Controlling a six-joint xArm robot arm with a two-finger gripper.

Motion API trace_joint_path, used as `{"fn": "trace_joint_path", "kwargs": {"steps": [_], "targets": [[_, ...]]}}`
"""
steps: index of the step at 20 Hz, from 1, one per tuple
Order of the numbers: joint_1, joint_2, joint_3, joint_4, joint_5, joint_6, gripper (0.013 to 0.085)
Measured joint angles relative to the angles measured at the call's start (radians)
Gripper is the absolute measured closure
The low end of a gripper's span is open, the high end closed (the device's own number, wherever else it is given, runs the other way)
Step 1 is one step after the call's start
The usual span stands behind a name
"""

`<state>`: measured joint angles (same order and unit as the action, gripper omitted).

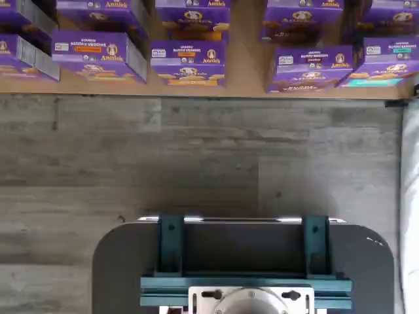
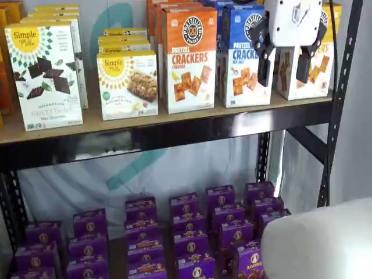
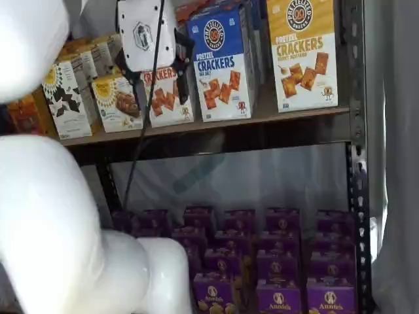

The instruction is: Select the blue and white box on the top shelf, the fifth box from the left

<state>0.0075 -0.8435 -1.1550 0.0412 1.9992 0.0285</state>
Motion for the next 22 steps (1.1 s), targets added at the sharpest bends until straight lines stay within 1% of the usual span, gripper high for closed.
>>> {"fn": "trace_joint_path", "kwargs": {"steps": [1,2,3,5,9,15,22], "targets": [[-0.027,-0.006,0.006,0.029,-0.008,-0.015,0.0130],[-0.072,-0.015,0.015,0.077,-0.020,-0.037,0.0130],[-0.093,-0.021,0.021,0.103,-0.028,-0.050,0.0130],[-0.099,-0.024,0.023,0.112,-0.033,-0.055,0.0130],[-0.089,-0.025,0.027,0.102,-0.045,-0.052,0.0130],[-0.063,-0.008,0.029,0.068,-0.108,-0.043,0.0130],[-0.070,0.062,-0.010,0.032,-0.194,-0.065,0.0130]]}}
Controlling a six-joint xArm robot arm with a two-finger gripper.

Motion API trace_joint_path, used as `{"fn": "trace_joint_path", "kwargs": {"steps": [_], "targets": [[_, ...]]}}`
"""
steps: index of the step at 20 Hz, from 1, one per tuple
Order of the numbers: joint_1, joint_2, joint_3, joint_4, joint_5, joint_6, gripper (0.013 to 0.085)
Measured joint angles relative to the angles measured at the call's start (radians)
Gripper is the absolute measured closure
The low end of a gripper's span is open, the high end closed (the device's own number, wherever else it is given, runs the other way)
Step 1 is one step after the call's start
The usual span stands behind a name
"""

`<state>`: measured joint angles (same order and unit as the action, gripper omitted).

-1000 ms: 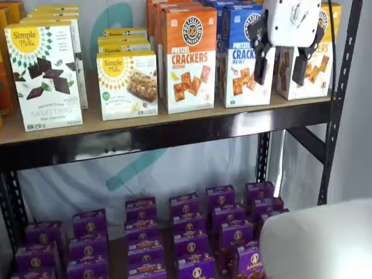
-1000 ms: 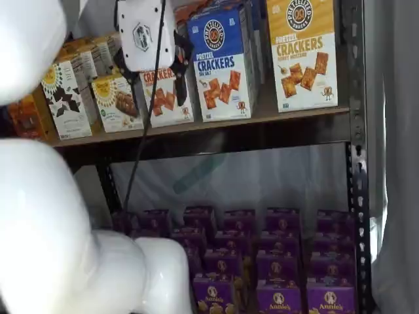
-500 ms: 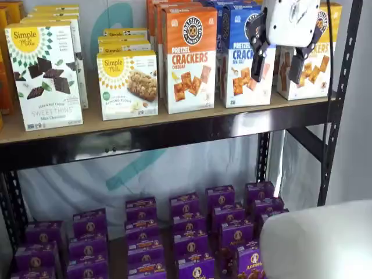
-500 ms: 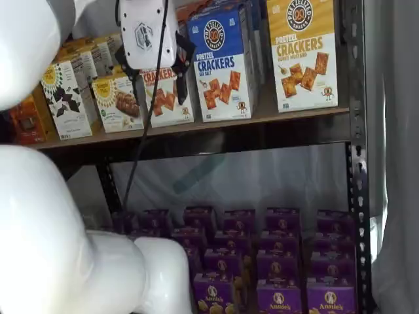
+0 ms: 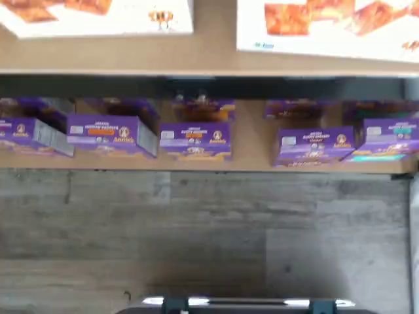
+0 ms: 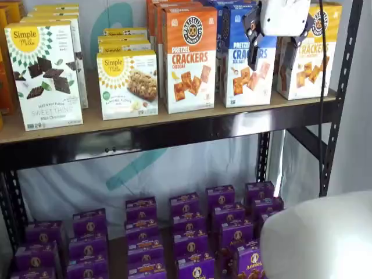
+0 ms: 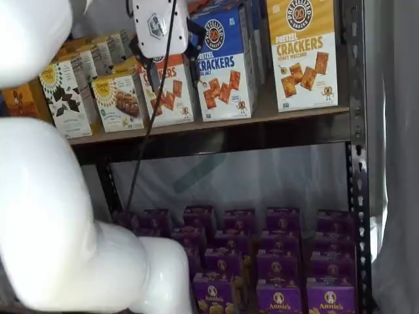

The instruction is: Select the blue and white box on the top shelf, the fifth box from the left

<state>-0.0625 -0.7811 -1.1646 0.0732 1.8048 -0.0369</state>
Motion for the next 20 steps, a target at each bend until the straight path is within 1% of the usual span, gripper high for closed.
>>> {"fn": "trace_joint_path", "kwargs": {"steps": [4,10,14,17,20], "targets": [[-0.013,0.040,-0.027,-0.011,-0.033,-0.017,0.0130],[-0.043,0.101,-0.067,-0.013,-0.079,-0.048,0.0130],[-0.062,0.136,-0.089,-0.005,-0.087,-0.066,0.0130],[-0.082,0.165,-0.112,0.018,-0.081,-0.082,0.0130],[-0.079,0.172,-0.118,0.013,-0.093,-0.081,0.0130]]}}
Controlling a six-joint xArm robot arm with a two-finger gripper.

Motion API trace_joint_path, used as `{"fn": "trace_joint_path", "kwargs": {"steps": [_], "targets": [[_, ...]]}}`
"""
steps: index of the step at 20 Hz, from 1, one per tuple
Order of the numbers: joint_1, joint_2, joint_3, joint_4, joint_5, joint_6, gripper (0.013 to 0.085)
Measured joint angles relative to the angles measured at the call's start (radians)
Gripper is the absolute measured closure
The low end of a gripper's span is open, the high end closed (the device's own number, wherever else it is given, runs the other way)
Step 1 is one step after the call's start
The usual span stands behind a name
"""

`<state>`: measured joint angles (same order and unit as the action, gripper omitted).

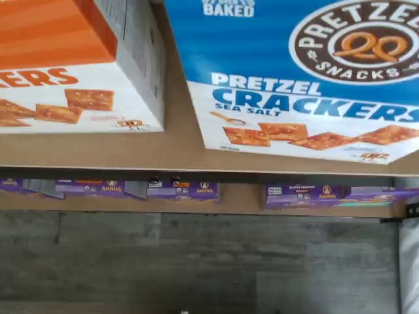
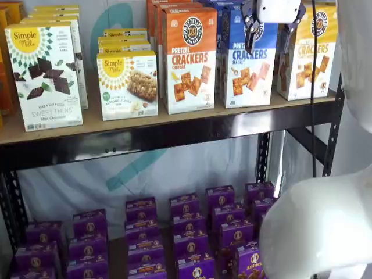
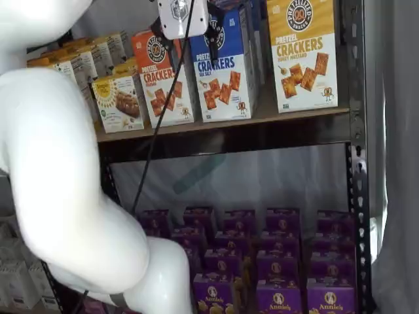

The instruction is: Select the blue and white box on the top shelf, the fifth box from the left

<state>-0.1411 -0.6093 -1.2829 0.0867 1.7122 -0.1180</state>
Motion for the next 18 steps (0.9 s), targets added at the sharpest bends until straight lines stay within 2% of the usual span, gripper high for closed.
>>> {"fn": "trace_joint_path", "kwargs": {"steps": [7,13,18], "targets": [[0.027,0.005,-0.006,-0.015,0.004,0.024,0.0130],[0.027,0.006,0.000,0.001,0.008,0.027,0.0130],[0.039,0.000,0.017,-0.009,-0.012,0.036,0.0130]]}}
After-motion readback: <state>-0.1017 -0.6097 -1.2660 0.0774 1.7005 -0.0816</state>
